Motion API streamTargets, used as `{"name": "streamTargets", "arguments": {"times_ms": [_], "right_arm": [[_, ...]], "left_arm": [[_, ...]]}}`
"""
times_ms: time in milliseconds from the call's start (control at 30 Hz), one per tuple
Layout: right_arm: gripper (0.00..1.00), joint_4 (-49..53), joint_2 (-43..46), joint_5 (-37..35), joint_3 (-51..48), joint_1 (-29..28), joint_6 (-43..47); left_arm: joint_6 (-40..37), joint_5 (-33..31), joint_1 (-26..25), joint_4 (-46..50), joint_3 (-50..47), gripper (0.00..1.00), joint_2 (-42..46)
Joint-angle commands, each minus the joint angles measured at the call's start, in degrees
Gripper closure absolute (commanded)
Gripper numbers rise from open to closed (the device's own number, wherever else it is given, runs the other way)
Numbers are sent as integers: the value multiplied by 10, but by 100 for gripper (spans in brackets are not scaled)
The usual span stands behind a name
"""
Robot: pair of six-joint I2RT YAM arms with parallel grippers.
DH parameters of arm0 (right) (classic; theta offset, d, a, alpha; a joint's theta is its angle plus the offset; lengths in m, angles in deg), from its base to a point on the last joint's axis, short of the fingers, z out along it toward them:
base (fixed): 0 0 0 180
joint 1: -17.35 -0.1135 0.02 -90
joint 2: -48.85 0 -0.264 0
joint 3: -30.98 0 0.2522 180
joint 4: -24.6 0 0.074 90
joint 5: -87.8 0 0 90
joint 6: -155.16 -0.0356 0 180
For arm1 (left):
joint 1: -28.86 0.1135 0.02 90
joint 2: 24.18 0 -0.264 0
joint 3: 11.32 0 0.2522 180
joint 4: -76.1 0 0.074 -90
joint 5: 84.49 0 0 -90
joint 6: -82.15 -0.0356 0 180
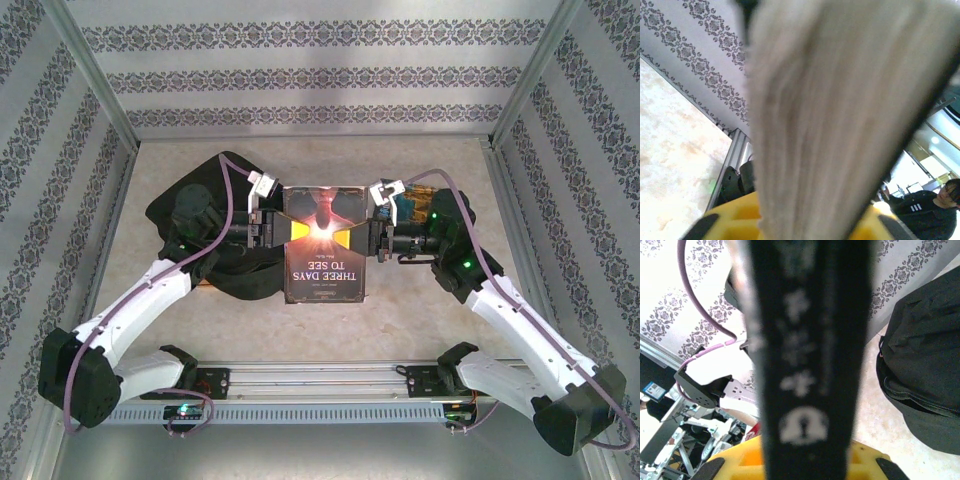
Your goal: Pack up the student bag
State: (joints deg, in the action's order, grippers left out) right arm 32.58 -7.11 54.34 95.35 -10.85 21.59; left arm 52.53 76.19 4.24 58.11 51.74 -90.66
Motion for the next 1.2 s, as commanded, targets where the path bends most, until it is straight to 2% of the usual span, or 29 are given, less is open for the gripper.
{"name": "streamTargets", "arguments": {"times_ms": [0,33,67,133,167,200,333,533,600,667,767,900,1167], "right_arm": [[100,-35,-4,-15,13,8,0],[100,-29,-3,-24,12,9,2],[88,-23,-2,-34,10,10,3],[52,-30,7,-54,-2,9,-2],[39,-38,13,-67,-10,8,-9],[32,-51,21,-84,-22,5,-18],[22,-102,43,-137,-58,-16,-48],[8,-245,82,-284,-150,-54,-142],[6,-309,82,-332,-184,-65,-173],[5,-422,67,-402,-231,-92,-194],[10,-537,31,-474,-257,-129,-188],[22,-574,-23,-488,-228,-148,-196],[37,-643,-101,-509,-188,-160,-207]], "left_arm": [[20,25,-8,-71,1,100,3],[17,19,-7,-69,1,100,5],[13,11,-7,-65,1,100,7],[3,-15,-7,-60,0,100,16],[1,-37,-7,-62,-1,100,22],[-1,-63,-7,-65,-5,100,28],[15,-177,-7,-79,-18,100,42],[77,-323,-7,-145,-43,100,55],[99,-353,-7,-165,-48,100,53],[104,-368,-7,-167,-50,100,53],[107,-385,-8,-169,-56,100,55],[114,-396,-8,-179,-71,100,55],[124,-410,-9,-192,-96,100,59]]}}
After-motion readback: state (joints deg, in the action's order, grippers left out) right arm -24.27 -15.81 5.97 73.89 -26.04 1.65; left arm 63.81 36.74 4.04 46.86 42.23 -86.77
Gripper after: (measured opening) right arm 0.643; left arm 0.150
